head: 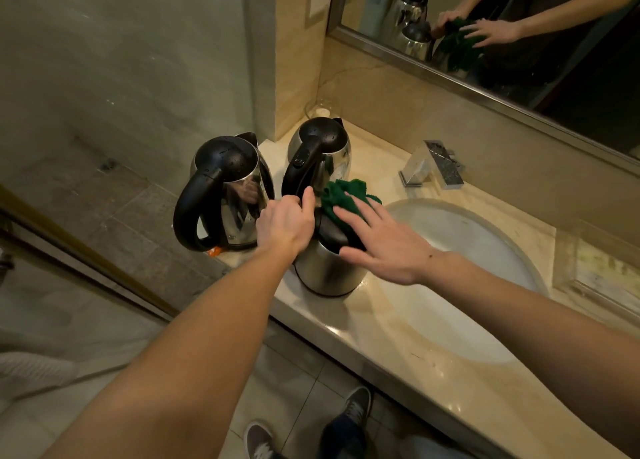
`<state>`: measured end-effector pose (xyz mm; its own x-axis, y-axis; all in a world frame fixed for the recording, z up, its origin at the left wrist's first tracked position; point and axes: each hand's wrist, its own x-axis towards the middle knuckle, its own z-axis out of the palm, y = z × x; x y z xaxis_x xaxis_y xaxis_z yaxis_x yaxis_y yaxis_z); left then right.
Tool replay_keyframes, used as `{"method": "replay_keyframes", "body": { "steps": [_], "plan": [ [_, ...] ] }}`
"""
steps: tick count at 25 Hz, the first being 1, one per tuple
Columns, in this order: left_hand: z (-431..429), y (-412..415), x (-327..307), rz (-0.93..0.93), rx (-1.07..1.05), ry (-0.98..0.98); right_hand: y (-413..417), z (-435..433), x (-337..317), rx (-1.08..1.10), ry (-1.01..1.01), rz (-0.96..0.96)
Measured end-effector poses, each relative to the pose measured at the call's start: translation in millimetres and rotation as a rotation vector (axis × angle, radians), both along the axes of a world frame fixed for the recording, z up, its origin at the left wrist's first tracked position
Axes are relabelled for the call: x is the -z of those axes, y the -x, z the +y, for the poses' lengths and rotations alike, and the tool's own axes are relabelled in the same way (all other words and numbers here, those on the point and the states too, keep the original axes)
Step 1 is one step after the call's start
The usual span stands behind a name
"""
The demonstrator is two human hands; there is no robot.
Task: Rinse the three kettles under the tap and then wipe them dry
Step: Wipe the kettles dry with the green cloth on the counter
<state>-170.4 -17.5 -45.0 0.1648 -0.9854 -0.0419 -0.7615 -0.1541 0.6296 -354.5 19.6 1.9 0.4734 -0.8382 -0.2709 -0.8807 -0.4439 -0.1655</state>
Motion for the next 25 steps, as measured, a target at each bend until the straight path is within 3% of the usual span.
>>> {"method": "replay_keyframes", "body": {
  "steps": [2, 5, 8, 14, 18, 20, 25],
  "plan": [
    [1, 0, 1, -0.001, -0.007, -0.003, -6, -19, -5, 0.187, -0.104, -0.155],
    [0, 1, 3, 0.010, -0.017, -0.001, -5, -54, -18, 0.664, -0.287, -0.635],
    [1, 1, 2, 0.028, -0.020, 0.001, 11, -62, -18, 1.065, -0.399, -0.914],
    [3, 3, -4, 0.037, -0.057, -0.042, 26, -22, 15, 1.500, -0.497, -1.051],
    [4, 5, -5, 0.052, -0.078, -0.066, -7, 15, 25, 1.679, -0.637, -1.335],
    [11, 10, -5, 0.051, -0.088, -0.077, -22, 23, 31, 1.801, -0.589, -1.453],
    [30, 26, -4, 0.149, -0.131, -0.094, -48, 31, 39, 1.958, -0.462, -1.491]
  ]
}}
